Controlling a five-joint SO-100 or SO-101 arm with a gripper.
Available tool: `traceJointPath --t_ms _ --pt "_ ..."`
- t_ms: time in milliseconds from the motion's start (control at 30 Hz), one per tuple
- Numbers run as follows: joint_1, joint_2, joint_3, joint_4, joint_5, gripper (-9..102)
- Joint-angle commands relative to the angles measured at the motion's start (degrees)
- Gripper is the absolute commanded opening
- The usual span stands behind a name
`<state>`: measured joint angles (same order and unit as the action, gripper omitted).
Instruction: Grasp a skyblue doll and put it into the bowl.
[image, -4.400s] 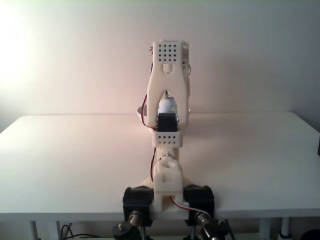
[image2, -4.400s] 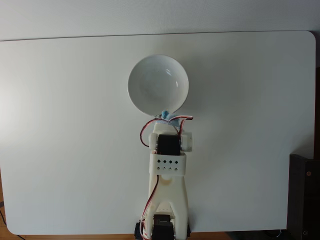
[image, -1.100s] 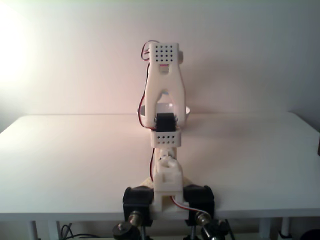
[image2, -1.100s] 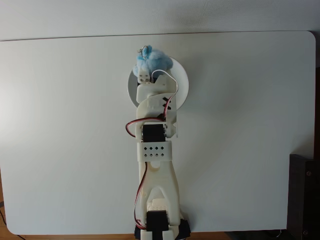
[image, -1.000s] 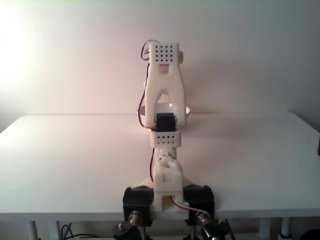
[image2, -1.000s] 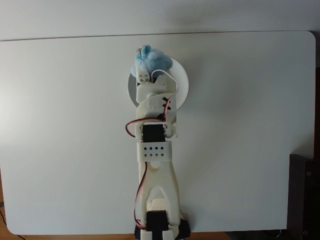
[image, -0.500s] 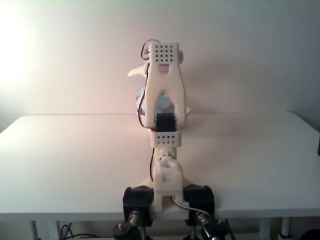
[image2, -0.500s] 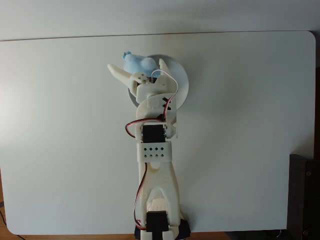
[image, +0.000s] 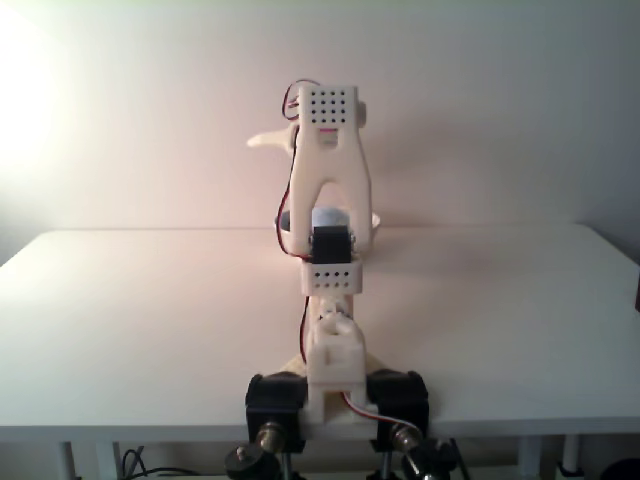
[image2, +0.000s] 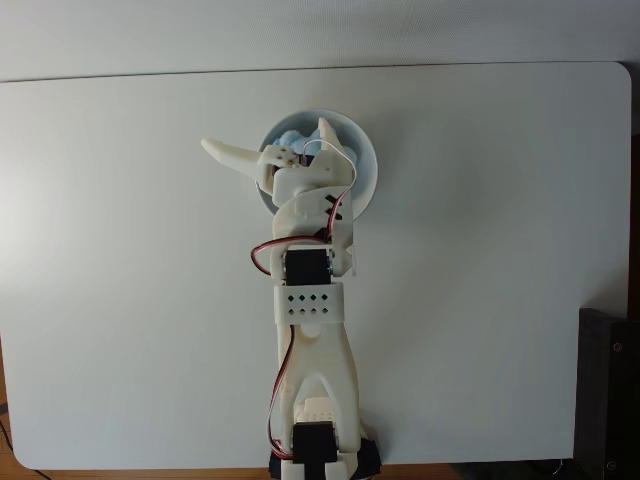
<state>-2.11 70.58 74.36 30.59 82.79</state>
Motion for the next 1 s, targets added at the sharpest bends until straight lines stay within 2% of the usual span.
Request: traceJointPath --t_ms 0,100,200,500,633,967 --pt "1.49 1.41 -3.96 -1.05 -0.09 82" --pt "1.58 1.41 -5.36 -1.05 -0.09 78" --pt "1.67 1.32 -5.8 -1.05 -0.09 68" --pt "1.32 1.41 -5.8 -0.53 -0.09 18" --pt "1.14 1.41 -5.8 -0.97 -0.09 0" --pt "0.7 6.68 -4.92 -0.09 -1.05 2"
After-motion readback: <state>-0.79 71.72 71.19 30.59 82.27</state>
